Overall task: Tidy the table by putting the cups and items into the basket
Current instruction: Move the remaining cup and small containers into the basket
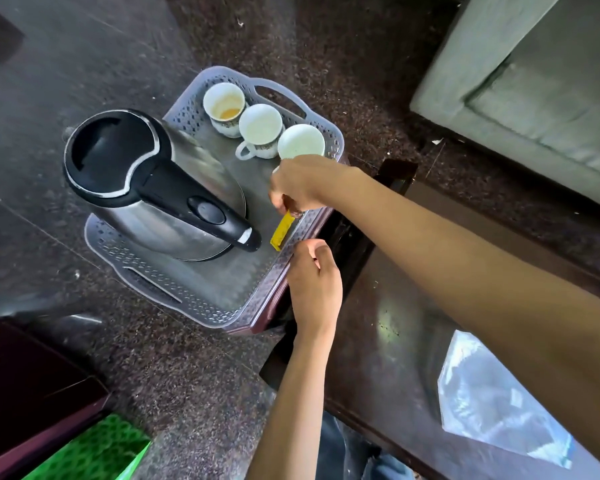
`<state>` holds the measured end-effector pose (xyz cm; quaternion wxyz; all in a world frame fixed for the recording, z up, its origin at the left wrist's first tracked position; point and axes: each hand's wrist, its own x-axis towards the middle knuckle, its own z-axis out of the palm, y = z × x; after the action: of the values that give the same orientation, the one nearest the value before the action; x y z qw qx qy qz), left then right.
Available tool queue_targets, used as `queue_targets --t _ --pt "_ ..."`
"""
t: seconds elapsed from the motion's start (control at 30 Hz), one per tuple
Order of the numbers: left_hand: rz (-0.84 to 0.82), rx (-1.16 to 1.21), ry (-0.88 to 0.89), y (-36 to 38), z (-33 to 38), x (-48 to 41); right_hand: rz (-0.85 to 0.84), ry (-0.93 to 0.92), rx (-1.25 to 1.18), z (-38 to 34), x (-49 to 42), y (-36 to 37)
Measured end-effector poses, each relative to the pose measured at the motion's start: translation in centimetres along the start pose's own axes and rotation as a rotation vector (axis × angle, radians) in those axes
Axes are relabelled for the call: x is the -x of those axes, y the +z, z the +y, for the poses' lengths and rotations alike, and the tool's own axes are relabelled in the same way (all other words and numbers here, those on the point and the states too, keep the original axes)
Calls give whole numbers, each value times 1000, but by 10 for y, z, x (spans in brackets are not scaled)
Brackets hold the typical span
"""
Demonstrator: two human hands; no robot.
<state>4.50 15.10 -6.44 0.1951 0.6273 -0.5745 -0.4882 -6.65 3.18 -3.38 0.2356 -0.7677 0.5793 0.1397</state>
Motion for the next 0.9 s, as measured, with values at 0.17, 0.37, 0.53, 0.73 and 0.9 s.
queue_targets --t 0.17,0.37,0.53,0.73,0.9 --pt "-27 -19 25 5 -2 -1 116 107 -90 -2 1 10" --pt "-51 15 37 17 7 9 535 146 -416 13 38 26" --pt "-56 -37 117 34 21 23 882 214 -549 43 108 49" --pt "-121 -102 228 71 37 66 1039 602 -689 70 224 120" --pt "-224 -173 276 117 38 120 1034 836 -740 69 313 192"
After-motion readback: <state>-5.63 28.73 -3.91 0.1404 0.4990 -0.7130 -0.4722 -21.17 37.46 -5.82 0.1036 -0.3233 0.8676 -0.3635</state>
